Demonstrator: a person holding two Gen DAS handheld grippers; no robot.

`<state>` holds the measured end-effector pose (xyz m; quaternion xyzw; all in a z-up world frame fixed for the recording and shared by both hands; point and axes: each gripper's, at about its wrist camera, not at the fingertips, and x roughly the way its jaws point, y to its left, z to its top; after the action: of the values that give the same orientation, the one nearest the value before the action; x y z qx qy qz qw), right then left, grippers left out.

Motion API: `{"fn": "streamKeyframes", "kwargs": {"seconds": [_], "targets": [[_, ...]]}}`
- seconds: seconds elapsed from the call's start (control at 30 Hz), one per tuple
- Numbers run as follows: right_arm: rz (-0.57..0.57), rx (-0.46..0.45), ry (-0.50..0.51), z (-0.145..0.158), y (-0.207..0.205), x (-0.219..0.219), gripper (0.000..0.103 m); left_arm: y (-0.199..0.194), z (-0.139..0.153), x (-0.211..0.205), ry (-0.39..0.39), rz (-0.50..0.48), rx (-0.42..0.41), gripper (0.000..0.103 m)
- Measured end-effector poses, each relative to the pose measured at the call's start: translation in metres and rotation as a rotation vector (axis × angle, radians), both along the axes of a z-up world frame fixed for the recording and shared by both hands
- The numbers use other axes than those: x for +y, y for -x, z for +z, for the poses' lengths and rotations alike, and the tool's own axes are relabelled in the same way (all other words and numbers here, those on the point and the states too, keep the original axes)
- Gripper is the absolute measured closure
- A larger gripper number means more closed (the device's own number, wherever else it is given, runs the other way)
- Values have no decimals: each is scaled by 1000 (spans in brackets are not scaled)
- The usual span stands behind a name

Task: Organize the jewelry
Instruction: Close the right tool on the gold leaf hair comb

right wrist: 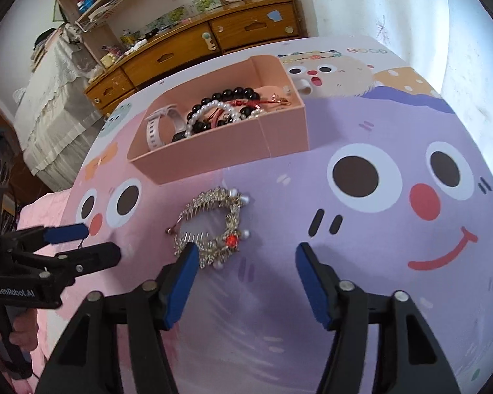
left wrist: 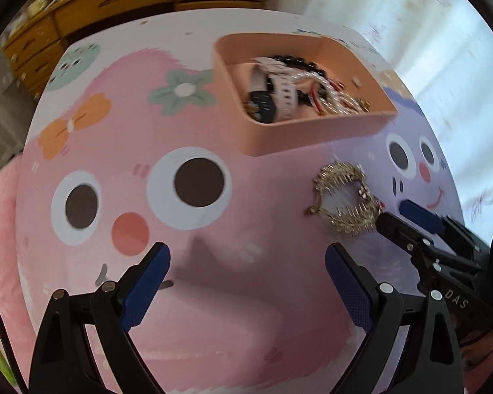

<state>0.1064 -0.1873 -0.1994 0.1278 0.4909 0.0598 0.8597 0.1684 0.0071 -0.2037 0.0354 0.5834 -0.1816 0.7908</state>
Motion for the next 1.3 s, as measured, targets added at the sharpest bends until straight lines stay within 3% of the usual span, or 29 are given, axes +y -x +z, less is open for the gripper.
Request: {"fn": "streamKeyframes", "kwargs": {"seconds": [0.3, 0.43, 0.77, 1.0, 1.3], "targets": [[60, -11, -79, -8, -5, -1, 82, 8, -9, -28, -52, -137, -67, 9], [71, -11, -113, -9, -7, -1, 90, 8, -11, -38, -26, -172, -74, 9], [76, -16, -175, -4, -9, -14, 91, 11, -15, -70, -4, -267, -96, 9], [51, -7, -276, -6, -10, -32, 93, 16, -15, -91, 7, -325, -140, 9], [81, 10, -261, -9, -5, -32, 97, 16, -19, -104, 16, -358, -182, 9]]}}
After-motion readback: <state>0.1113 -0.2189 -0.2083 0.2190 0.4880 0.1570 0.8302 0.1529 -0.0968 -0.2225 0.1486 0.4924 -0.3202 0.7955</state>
